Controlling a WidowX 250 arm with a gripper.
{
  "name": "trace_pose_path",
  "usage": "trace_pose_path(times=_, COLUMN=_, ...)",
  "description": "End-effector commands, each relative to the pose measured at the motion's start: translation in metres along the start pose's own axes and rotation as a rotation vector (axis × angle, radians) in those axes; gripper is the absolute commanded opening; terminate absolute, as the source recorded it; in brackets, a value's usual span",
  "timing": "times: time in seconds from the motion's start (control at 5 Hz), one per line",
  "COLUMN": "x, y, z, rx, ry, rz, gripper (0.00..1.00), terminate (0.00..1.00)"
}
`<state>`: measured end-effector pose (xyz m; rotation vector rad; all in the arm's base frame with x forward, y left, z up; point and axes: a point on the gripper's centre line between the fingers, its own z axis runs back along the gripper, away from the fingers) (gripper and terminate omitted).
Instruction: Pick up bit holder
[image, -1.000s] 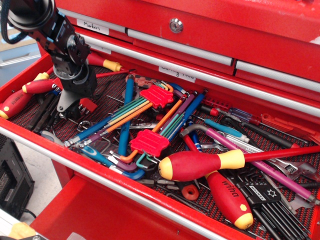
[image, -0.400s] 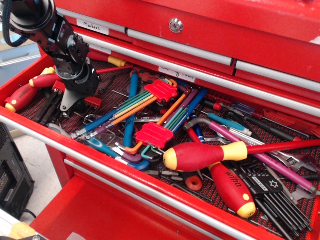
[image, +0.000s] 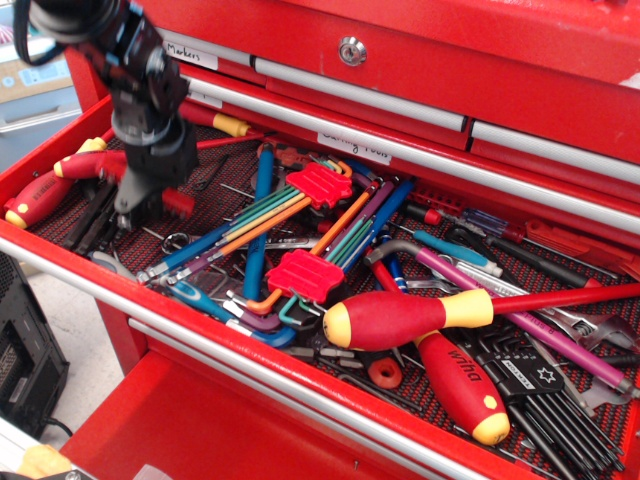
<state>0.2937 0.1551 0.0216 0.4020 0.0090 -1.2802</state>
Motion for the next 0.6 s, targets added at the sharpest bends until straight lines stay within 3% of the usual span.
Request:
trace_pose_path(times=0.0, x=0.003, y=0.037, z=0.085, rx=0.118, ry=0.096, rz=0.046, gripper=0.0, terminate=0.0)
trace_pose_path(times=0.2, x=0.006, y=0.048, z=0.135, rx=0.137, ry=0.16, rz=0.023, gripper=0.0, terminate=0.0)
trace_pose_path(times=0.4, x=0.014, y=0.056, z=0.181, rx=0.113, ry=0.223, rz=-0.005, gripper=0.0, terminate=1.0)
